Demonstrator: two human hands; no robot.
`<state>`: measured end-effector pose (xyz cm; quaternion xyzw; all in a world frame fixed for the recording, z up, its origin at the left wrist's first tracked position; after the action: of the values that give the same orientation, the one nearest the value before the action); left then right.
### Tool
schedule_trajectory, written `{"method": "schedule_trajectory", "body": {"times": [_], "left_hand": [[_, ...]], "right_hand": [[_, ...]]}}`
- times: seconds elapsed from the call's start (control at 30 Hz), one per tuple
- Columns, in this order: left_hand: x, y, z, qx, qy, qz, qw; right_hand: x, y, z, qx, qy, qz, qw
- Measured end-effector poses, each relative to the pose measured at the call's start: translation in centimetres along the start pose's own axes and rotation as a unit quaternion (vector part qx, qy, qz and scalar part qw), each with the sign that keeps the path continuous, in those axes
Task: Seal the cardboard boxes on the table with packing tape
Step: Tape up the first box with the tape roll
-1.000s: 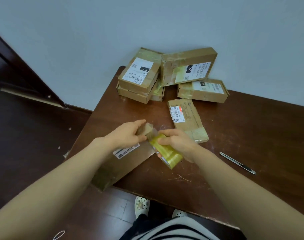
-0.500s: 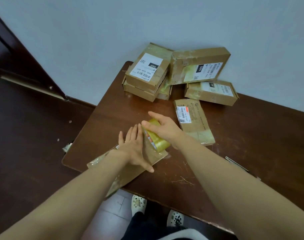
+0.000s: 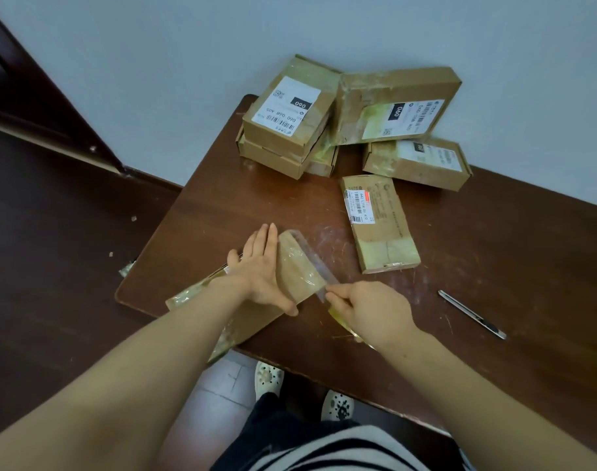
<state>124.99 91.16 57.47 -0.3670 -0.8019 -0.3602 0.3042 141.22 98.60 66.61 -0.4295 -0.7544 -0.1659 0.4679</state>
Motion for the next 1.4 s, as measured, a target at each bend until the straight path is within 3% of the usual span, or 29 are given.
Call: {"method": "schedule_trajectory", "body": {"times": [0.33,0.47,0.53,0.63,0.67,0.73,0.83,0.93,1.07,1.17,1.4], "left_hand": [[-0.3,-0.2,0.2,-0.009,0.007,-0.007,1.000],[-0.1,-0.2,0.1,-0.012,-0.028,-0.040,0.999],[1.5,-0.1,0.4,0.001,0.026,-0.071,0.997],[5.7,3.7,0.8,-0.096,0.262,0.069,0.958],[6.0,5.6,1.1,-0.153,0.280,0.103,0.942],[4.4,8.3,2.7,-0.239,0.219,0.164,0.932],[2.3,8.6,5.0,-0.249,0.166,0.218,0.929],[2.9,9.2,4.8,-0.276,0.215,0.205,0.914],[4.0,11.1,1.3,-0.358,0.348,0.109,0.859],[3.3,11.3,0.7,-0.382,0.338,0.066,0.858],[3.5,10.8,1.5,-0.336,0.306,-0.001,0.891]], "right_hand": [[-2.4,-1.0,1.7,-0.037,-0.002,-0.098,0.995],[-2.9,-1.4,1.9,-0.040,-0.003,-0.111,0.993],[-3.0,-1.5,2.1,-0.043,-0.008,-0.105,0.993],[-3.1,-1.5,2.4,-0.050,-0.007,-0.096,0.994],[-3.2,-1.5,2.5,-0.052,-0.006,-0.092,0.994],[-3.2,-1.5,2.7,-0.052,-0.004,-0.081,0.995],[-3.1,-1.1,3.1,-0.056,0.000,-0.068,0.996],[-2.9,-0.8,3.3,-0.066,0.007,-0.063,0.996],[-2.5,-1.1,3.0,-0.055,0.019,-0.057,0.997],[-2.7,-1.1,3.3,-0.052,0.035,-0.065,0.996],[-2.9,-1.4,2.9,-0.043,0.016,-0.066,0.997]]}}
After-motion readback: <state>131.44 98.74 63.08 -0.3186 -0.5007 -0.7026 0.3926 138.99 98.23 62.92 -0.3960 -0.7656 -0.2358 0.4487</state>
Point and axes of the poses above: each hand's wrist, its own z-axis towards the middle knuckle, its own x-axis out of the back of the hand, y = z × x, the point moved 8 cm from there along z, towards the middle knuckle, and after that the axes turned 13 degrees about -x, right-handed, at the moved point
